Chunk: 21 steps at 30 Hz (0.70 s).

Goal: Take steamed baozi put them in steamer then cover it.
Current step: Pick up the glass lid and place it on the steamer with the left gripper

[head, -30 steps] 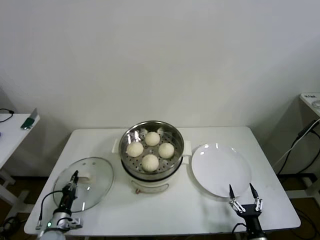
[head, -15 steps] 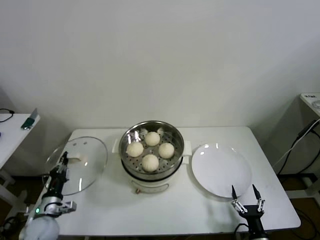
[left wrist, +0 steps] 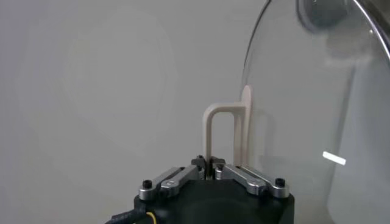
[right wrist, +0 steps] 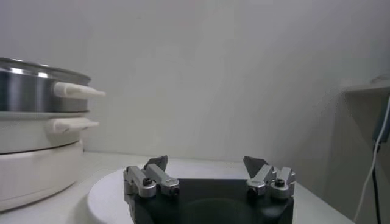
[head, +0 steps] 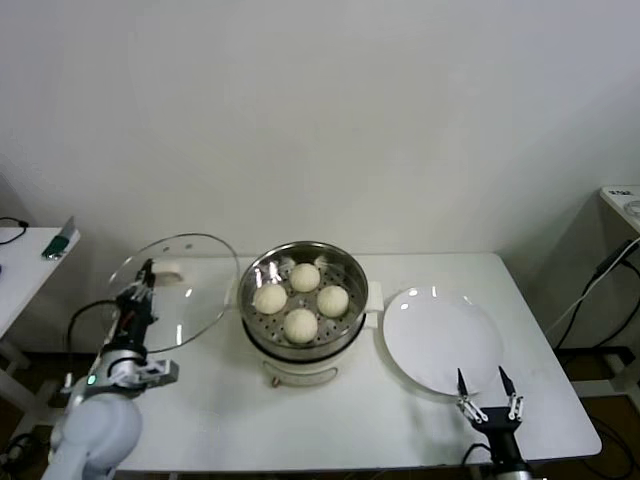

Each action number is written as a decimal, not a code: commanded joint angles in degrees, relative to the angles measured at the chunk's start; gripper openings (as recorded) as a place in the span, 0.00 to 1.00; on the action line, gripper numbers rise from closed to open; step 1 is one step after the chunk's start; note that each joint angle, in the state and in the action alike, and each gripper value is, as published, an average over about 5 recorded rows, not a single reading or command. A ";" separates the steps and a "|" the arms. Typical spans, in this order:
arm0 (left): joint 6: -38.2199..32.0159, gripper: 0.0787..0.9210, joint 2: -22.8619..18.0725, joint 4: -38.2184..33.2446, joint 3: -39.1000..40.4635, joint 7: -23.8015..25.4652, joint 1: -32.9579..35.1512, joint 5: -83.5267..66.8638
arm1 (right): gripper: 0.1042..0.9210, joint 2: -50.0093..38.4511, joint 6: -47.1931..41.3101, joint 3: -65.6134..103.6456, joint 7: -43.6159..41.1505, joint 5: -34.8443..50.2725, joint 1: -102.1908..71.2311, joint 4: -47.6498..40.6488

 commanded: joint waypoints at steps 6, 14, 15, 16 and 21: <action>18.00 0.07 -12.19 -4.23 27.87 17.73 -15.74 18.18 | 0.88 -0.13 -2.03 -0.11 0.88 -1.09 0.50 1.37; 18.47 0.07 -19.94 1.91 31.68 17.26 -18.20 22.98 | 0.88 -0.28 -2.37 0.07 1.41 -0.91 0.76 1.88; 18.30 0.07 -20.69 2.61 31.93 16.87 -18.27 23.67 | 0.88 -0.29 -2.32 0.11 1.49 -0.85 0.80 1.86; 18.11 0.07 -21.26 3.29 32.16 16.48 -18.29 24.30 | 0.88 -0.29 -2.26 0.16 1.58 -0.80 0.83 1.85; 16.86 0.07 -23.95 6.69 33.29 14.62 -17.80 27.87 | 0.88 -0.16 -1.22 0.19 2.01 0.21 0.89 1.81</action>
